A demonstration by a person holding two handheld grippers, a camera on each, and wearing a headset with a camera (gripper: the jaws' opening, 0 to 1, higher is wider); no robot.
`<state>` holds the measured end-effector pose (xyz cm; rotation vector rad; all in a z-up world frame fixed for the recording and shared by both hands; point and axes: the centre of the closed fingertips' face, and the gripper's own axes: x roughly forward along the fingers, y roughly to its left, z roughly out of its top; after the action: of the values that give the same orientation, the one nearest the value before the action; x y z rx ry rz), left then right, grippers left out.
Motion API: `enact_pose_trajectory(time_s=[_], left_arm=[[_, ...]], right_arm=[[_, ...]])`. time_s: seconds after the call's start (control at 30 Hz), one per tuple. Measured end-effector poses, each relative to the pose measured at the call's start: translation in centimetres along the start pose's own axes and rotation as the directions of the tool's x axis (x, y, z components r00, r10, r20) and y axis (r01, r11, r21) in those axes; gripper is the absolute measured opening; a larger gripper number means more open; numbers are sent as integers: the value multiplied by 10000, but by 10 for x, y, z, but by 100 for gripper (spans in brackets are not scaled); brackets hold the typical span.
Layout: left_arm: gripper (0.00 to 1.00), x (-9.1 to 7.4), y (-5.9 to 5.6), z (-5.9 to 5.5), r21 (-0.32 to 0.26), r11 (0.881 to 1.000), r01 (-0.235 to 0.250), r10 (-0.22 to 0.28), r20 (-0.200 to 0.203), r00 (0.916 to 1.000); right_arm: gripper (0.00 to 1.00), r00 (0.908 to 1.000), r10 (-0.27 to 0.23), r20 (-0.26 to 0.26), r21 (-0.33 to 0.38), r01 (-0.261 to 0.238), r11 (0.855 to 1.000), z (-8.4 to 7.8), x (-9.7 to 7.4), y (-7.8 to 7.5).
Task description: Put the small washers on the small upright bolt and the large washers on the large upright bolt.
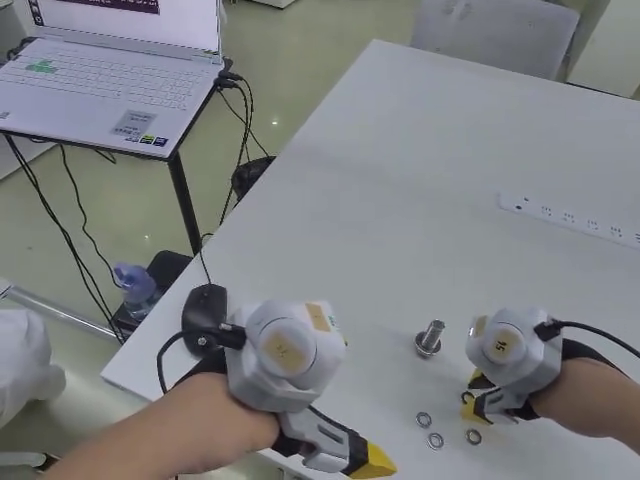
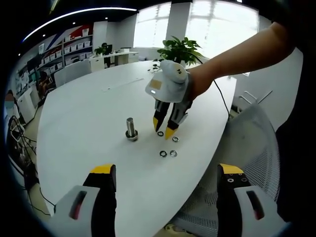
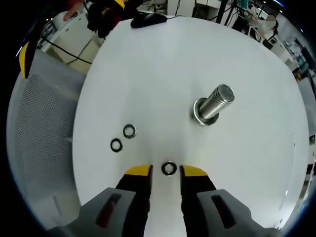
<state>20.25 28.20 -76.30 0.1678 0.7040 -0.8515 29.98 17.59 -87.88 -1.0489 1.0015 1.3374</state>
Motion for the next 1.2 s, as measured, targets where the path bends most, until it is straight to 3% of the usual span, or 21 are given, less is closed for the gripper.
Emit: enact_pose_trajectory(time_s=[0.17, 0.4, 0.63, 0.9, 1.2], left_arm=[[82, 0, -1, -1, 25, 10000, 21, -21, -55, 10000], [79, 0, -1, -4, 90, 10000, 35, -34, -167, 9999], [79, -1, -3, -1, -28, 10000, 90, -90, 1, 10000], [79, -1, -3, -2, -27, 10000, 53, -53, -26, 10000], [79, -2, -3, 0, -20, 10000, 42, -42, 33, 10000]], right_arm=[[15, 9999, -92, -90, 31, 92, 10000, -1, 0, -2], [15, 9995, -28, -317, -235, 21, 9997, -2, 1, -3], [13, 9999, 133, -7, 35, -133, 9999, -1, 0, -4], [12, 9991, 141, -408, -7, -141, 9999, -1, 1, -4], [12, 9983, 301, -502, 296, -287, 9992, -8, -5, 0]])
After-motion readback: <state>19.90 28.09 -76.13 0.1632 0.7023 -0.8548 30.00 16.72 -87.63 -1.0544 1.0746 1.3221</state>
